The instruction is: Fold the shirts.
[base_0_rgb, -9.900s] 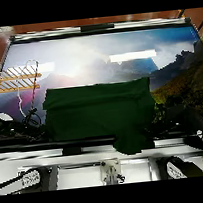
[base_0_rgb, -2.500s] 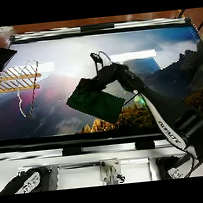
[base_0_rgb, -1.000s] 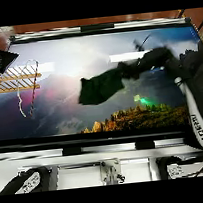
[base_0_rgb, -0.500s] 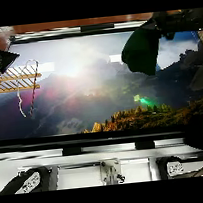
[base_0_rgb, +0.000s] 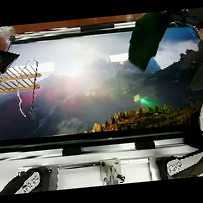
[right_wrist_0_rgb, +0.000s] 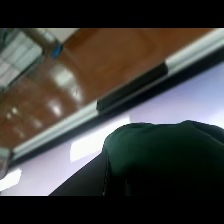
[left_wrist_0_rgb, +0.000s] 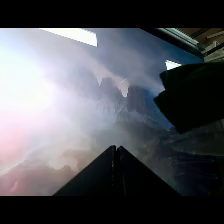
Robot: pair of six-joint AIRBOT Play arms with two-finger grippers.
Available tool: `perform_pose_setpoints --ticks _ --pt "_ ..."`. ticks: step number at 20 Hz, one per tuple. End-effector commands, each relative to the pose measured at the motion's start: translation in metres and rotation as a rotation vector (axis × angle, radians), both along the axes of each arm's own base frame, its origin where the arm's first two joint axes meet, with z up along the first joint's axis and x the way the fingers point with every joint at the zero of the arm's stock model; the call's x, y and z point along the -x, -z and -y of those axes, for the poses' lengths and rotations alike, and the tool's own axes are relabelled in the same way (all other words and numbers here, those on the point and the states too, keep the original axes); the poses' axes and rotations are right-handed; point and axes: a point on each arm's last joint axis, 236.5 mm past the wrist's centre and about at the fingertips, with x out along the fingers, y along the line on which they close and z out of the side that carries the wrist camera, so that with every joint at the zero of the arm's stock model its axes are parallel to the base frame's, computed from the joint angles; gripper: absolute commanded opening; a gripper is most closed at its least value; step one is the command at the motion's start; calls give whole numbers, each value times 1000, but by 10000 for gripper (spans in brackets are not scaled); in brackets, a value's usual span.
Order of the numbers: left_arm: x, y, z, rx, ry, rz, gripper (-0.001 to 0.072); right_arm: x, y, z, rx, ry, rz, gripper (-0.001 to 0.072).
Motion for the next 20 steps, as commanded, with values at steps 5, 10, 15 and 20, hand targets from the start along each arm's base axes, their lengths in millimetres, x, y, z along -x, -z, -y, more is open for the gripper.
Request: perform_pose_setpoints --ticks 5,10,15,20 --pt "4 4 5 -3 23 -18 35 -24 40 86 378 154 17 60" --pt "5 4 12 -37 57 4 36 102 214 133 551 -88 -835 61" --pt "8 4 24 -39 86 5 35 203 232 163 400 -51 -1241 61" --pt "9 5 27 -41 95 5 36 211 235 149 265 2 -1296 61"
